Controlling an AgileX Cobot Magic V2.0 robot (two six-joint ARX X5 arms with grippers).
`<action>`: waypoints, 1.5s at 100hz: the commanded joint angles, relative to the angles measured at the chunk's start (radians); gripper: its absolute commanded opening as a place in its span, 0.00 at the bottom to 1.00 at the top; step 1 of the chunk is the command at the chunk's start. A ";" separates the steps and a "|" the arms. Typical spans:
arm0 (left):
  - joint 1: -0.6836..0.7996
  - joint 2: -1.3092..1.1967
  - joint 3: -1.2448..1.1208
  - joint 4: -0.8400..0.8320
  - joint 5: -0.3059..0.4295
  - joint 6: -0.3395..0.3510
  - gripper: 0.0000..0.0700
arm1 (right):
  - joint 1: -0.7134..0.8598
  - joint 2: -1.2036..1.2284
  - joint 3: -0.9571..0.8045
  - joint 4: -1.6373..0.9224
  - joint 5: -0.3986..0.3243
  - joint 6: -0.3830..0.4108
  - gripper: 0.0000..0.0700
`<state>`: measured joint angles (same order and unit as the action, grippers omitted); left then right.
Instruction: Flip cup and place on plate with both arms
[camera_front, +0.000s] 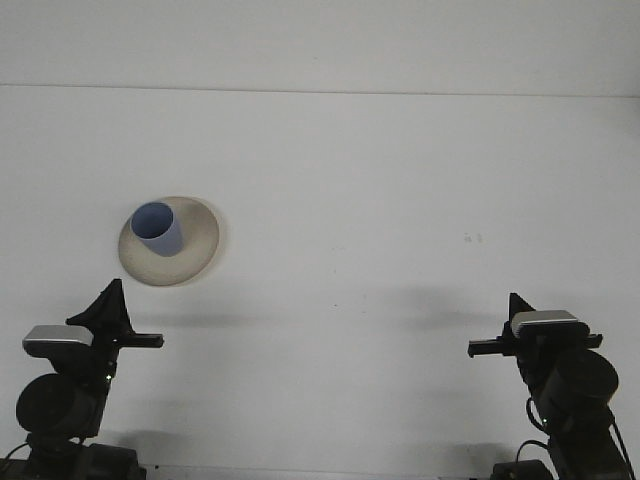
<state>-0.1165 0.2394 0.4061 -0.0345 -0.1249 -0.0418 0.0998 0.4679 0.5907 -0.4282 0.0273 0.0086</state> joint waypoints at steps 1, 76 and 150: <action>-0.002 -0.046 -0.054 0.042 0.005 0.019 0.02 | 0.003 0.002 0.011 0.010 0.000 0.017 0.00; 0.015 -0.236 -0.392 0.290 0.005 0.058 0.02 | 0.003 0.002 0.011 0.034 0.000 0.017 0.00; 0.027 -0.236 -0.392 0.291 0.005 0.053 0.02 | 0.003 0.002 0.011 0.034 0.000 0.017 0.00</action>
<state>-0.0891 0.0048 0.0341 0.2390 -0.1238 0.0059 0.0998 0.4679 0.5907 -0.4061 0.0273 0.0086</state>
